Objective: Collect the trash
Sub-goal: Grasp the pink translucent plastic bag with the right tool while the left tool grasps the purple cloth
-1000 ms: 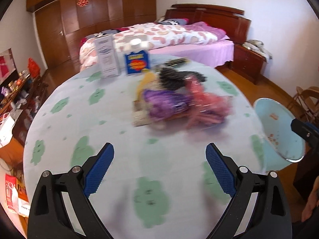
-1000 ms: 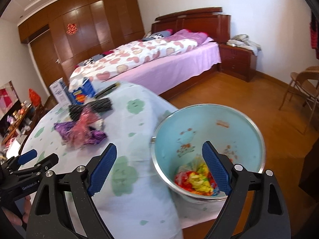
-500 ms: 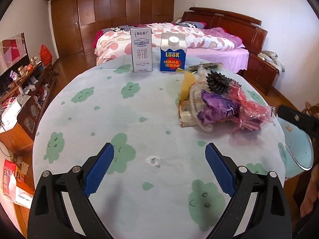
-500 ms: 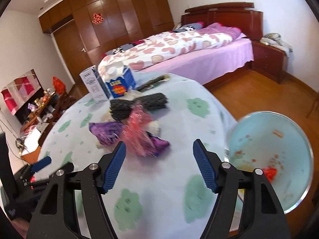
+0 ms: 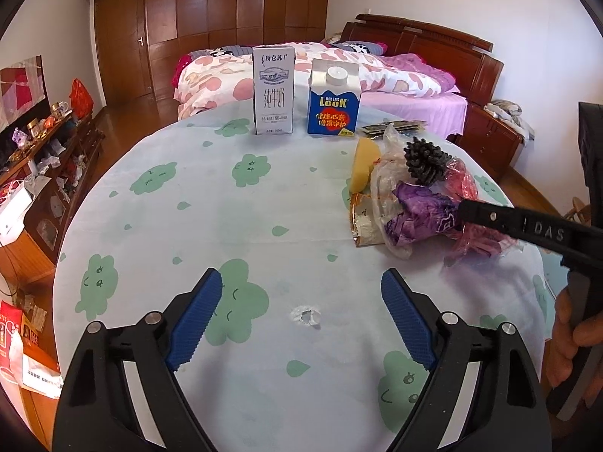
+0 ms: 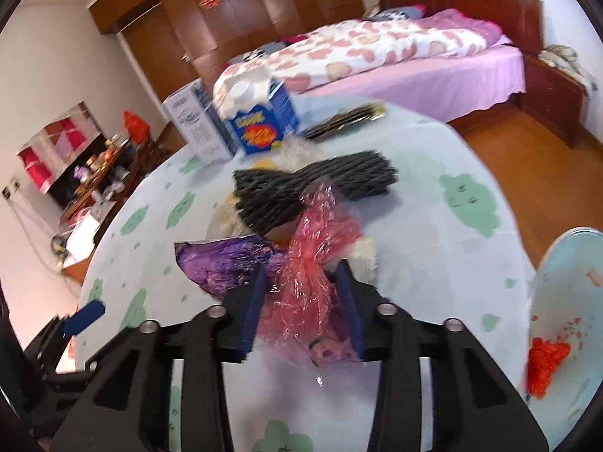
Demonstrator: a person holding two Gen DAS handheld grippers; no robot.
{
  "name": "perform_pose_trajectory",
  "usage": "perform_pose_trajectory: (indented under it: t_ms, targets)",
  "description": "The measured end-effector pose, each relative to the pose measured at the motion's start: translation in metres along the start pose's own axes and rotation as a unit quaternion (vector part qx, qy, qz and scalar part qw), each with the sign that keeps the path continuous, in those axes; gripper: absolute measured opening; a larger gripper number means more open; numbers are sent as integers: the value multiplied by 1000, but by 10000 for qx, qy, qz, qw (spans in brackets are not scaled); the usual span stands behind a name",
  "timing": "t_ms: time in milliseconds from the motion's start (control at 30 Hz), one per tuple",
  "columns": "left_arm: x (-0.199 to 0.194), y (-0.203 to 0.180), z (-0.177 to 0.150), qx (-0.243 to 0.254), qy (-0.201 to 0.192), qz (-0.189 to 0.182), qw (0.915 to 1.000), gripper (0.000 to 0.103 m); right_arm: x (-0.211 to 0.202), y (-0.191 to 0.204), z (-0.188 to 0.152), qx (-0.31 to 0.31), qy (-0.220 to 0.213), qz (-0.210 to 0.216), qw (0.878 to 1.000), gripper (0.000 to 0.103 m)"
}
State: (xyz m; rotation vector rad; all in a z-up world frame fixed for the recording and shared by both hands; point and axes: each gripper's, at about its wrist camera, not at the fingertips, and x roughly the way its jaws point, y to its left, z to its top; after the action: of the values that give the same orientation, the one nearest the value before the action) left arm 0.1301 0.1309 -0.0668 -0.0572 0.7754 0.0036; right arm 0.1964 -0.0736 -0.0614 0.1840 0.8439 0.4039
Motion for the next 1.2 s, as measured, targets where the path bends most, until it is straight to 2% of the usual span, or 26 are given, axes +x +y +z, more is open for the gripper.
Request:
perform_pose_trajectory:
  t_ms: [67,367,467,500,700,833,933,1000,1067,1200]
  targets:
    - [-1,-1,0,-5,-2,-9,10000,84,-5,3,-4,-67,-6,94,9999,29]
    - [-9,-14,3,124,-110,-24,9999,84,-43,5,-27,-50,-178,390,9991,28]
    - [-9,-24,7,212,-164,-69,9996,84,-60,-6,-33,60,-364,170,9992,28]
    - [-7,-29,9,240,-183,-113,9995,83,-67,-14,-35,105,-473,-21,9988,28]
    - [13,-61,32,504,-355,-376,9974,75,-86,-40,-48,388,-559,-356,9970,28]
    - [33,-81,42,488,-233,-826,9951,73,-93,-58,-53,618,-601,-451,9953,28]
    - [45,-97,40,675,-42,-799,9945,61,-97,-70,-55,673,-601,-429,9950,28]
    - [50,-103,35,735,63,-808,9940,44,-98,-71,-57,659,-608,-411,9951,27]
    - [51,-103,34,698,135,-870,9937,33,-99,-72,-57,648,-612,-371,9953,27]
    - [43,-92,33,495,118,-976,9939,22,-98,-69,-58,623,-617,-348,9955,27]
